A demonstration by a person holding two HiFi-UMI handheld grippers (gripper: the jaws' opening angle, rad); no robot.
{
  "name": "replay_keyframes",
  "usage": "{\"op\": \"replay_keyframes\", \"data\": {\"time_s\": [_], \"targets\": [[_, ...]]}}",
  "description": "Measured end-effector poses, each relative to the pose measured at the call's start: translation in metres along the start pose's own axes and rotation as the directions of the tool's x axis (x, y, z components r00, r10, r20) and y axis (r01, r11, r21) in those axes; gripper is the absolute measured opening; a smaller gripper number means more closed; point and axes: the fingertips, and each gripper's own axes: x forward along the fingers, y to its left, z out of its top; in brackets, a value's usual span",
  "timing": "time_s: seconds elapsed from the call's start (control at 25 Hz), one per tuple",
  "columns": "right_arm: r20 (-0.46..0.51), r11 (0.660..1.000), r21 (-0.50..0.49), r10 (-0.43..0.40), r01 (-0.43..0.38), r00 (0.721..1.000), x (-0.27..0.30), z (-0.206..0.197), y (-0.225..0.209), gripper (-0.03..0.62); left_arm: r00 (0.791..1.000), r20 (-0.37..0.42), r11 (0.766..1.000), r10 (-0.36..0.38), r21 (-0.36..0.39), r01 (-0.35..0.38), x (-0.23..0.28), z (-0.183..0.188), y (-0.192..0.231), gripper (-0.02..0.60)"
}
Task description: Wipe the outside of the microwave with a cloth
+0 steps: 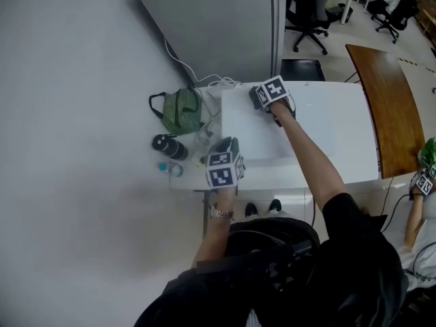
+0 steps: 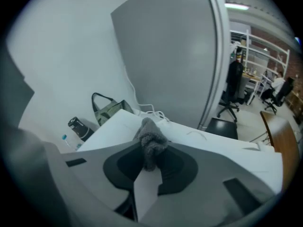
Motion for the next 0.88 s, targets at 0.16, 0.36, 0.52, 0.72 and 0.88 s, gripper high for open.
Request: {"op": "replay_keyframes", "data": {"time_s": [0.16,0.36,0.52,0.72,0.88], "targets": [[0.024,0.985,0.134,-0.109,0.105,0.994,-0.046,-0.039,-0.107,0.061,0.999,-0.007,0.998,-0.051,0.024,0.052,0.015,0.005,-0.025,0.048],[0.006,0.928,0.276,-0.261,0.249,0.965,-0.106,-0.1,-0.212,0.062,0.995,-0.001,0.995,-0.098,0.035,0.098,0.024,0.006,-0.044,0.048],[-0.011,0.913,0.294,-0.293,0.283,0.956,-0.119,-0.115,-0.223,0.063,0.995,0.01,0.995,-0.099,0.029,0.099,0.023,0.007,-0.043,0.048],[0.13,0.978,0.185,-0.118,0.093,0.984,-0.108,-0.052,-0.102,0.063,0.998,0.016,0.998,-0.067,0.014,0.066,0.01,0.007,-0.033,0.048],[0.229,0.993,-0.029,0.116,-0.112,0.966,-0.068,0.012,0.058,0.063,0.999,0.014,0.999,-0.036,0.003,0.036,-0.002,0.003,-0.023,0.048]]}}
